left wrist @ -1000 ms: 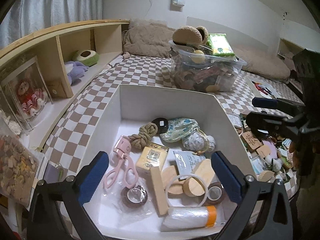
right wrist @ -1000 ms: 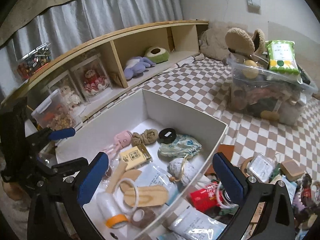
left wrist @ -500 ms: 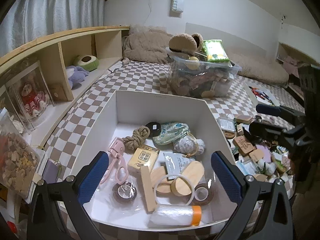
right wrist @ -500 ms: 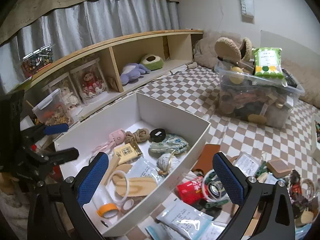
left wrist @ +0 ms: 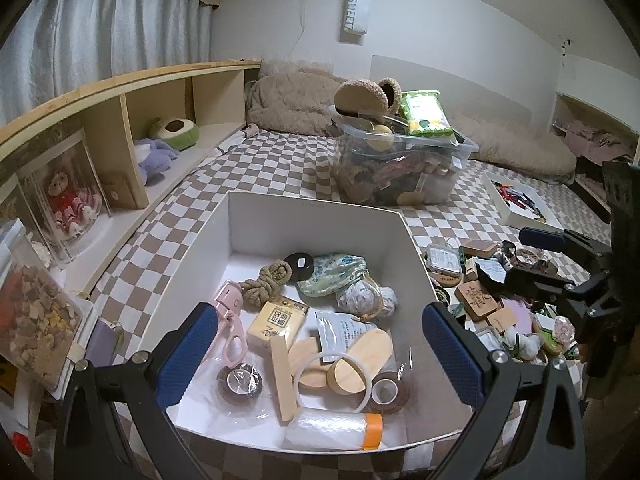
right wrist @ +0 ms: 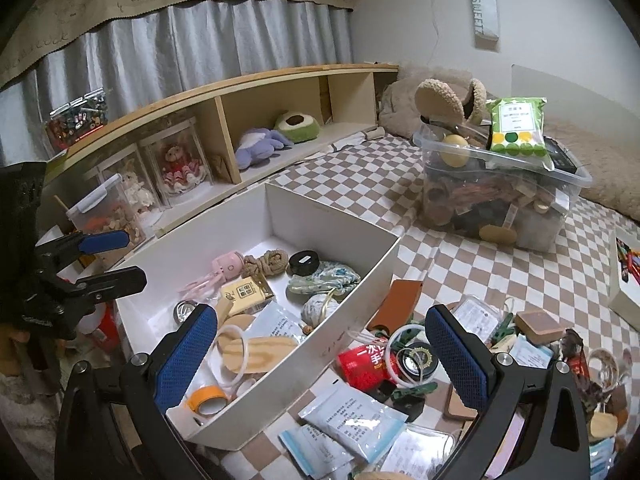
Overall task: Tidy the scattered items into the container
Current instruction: 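Raise both open tools out of the white box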
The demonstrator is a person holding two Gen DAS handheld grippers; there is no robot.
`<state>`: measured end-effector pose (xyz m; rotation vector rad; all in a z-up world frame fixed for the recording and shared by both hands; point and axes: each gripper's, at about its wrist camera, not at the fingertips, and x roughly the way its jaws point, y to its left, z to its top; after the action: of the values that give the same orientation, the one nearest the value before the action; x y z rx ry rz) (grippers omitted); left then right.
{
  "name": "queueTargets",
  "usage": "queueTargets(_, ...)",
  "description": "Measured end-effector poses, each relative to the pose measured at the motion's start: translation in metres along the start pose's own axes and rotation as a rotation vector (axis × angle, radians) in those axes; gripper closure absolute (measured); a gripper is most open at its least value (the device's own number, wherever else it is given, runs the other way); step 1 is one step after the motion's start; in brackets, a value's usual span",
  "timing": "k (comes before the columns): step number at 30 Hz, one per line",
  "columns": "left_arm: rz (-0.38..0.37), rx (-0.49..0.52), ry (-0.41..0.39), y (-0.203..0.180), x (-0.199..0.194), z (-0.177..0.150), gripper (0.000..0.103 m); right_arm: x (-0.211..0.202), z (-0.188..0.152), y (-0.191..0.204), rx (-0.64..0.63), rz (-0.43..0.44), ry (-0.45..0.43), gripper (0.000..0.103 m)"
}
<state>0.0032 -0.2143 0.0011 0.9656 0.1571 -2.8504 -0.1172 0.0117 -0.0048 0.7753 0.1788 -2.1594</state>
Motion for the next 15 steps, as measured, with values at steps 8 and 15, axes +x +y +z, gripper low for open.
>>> queueTargets(8,-0.004,0.021,-0.011,-0.015,-0.006,0.003,0.0,-0.02,0.002,-0.004,-0.001,-0.009,-0.031,0.0)
queueTargets(15,-0.021,0.027,-0.043,-0.035,-0.008,0.007,0.0,-0.04,0.001,-0.018,0.02,-0.023,-0.065,0.0)
